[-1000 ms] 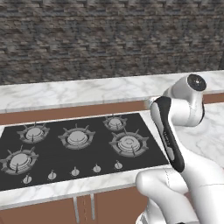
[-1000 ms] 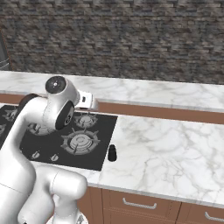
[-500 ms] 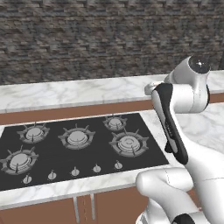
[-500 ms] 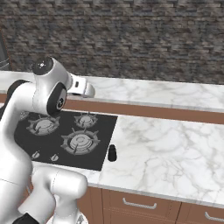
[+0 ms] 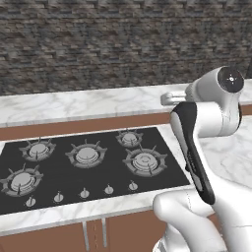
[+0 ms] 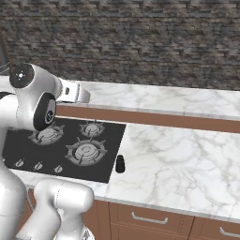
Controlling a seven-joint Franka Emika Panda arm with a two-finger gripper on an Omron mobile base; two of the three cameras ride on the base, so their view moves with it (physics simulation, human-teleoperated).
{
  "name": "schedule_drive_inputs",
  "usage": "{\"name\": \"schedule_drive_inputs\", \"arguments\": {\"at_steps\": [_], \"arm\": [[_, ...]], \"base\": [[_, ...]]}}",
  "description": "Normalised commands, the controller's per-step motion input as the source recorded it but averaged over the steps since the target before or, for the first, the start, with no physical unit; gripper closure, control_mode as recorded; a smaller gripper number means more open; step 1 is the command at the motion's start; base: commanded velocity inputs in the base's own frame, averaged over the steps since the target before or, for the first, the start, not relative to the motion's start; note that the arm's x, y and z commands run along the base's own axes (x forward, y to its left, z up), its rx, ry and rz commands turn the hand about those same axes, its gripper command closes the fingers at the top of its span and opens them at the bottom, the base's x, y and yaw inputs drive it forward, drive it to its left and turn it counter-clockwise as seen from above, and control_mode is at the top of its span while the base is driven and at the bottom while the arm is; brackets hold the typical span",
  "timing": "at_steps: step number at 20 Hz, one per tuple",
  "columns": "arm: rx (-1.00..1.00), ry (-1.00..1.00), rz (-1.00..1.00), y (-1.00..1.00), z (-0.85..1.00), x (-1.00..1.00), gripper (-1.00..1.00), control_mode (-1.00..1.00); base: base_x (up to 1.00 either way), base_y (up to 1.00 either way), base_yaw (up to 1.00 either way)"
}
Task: Take 2 condiments from the cabinet and move them on the counter near the stove.Make sure the condiments are lined up with each other, next to each other.
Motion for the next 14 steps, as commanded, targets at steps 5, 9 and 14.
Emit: {"name": "schedule_drive_inputs", "arguments": {"at_steps": [5, 9, 14], "arm": [[0.00, -0.11, 0.00, 0.00, 0.04, -0.48, -1.00, -1.00], [0.00, -0.01, 0.00, 0.00, 0.20, -0.46, -1.00, -1.00], [0.00, 0.00, 0.00, 0.00, 0.08, -0.21, -1.00, -1.00]], "base": [[0.00, 0.00, 0.00], [0.00, 0.00, 0.00], [0.00, 0.00, 0.00]]}}
